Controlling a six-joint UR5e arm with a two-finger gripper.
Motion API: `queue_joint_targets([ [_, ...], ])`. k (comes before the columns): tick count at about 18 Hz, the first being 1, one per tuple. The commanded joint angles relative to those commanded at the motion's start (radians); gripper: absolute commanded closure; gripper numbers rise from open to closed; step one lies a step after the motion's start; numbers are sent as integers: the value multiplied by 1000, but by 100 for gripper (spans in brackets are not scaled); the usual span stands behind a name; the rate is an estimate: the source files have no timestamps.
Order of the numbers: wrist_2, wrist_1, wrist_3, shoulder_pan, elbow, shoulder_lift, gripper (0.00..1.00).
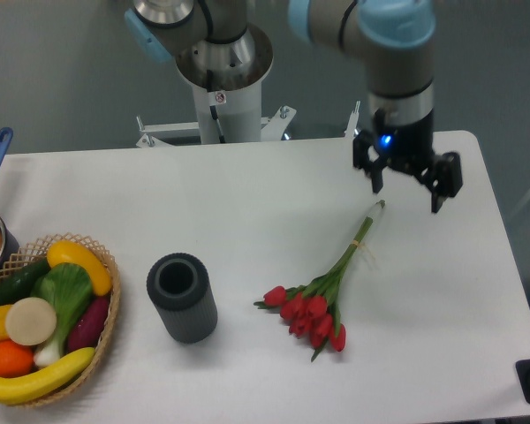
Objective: Place the flowers on the table
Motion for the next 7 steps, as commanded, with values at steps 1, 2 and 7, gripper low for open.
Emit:
queue_joint_targets([
  [1, -38, -32, 54, 41, -5, 14, 0],
  [2, -69, -60, 106, 77, -9, 29, 0],
  [7, -128, -80, 264, 169, -83, 83, 0],
])
